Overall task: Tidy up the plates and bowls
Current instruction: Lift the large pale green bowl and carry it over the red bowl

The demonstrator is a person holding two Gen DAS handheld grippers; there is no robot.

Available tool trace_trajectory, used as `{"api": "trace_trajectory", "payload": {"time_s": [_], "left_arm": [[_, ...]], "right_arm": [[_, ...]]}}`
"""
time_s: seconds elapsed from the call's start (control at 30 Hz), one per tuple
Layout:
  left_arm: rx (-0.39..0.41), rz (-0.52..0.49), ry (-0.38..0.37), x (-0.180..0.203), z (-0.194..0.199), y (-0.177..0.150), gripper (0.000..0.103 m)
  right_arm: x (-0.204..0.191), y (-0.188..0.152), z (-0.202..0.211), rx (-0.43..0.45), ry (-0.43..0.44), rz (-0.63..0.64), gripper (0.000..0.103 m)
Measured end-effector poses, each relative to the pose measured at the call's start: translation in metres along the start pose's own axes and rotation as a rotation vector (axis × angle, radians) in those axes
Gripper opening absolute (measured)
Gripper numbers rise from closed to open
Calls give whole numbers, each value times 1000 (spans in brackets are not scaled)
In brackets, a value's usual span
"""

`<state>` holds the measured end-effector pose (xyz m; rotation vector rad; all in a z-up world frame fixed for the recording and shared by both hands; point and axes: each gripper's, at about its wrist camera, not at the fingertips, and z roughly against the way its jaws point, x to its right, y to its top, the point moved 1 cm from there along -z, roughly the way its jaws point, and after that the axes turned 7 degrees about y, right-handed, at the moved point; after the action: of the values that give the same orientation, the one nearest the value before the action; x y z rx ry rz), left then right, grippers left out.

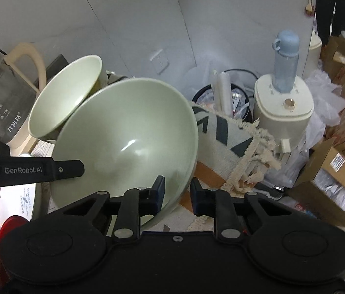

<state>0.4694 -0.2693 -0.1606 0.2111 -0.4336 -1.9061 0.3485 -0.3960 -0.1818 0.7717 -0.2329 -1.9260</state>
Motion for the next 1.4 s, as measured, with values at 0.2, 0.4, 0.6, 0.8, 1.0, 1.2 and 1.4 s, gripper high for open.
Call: {"api": "trace_trajectory", "payload": {"time_s": [0.2,0.4,0.6,0.8,1.0,1.2,1.4], "left_arm": [[32,6,-6,2,15,-2,8],[97,35,12,2,46,-2,8],[148,85,47,1,80,-10,8],[179,122,76,-6,107,-24,8],[198,159,94,-16,129,-43,8],[204,202,119,-27,149,-70,9],[193,235,151,-39,159,-93,9]], "right_arm": [[0,-1,9,25,5,11,20],[-8,2,29,48,39,30,20],[-18,5,47,64,84,71,19],[-32,3,67,74,124,127,19],[-44,-8,81,69,148,174,19],[-58,-22,93,54,174,230,20],[-71,-37,99,30,196,277,20]]}}
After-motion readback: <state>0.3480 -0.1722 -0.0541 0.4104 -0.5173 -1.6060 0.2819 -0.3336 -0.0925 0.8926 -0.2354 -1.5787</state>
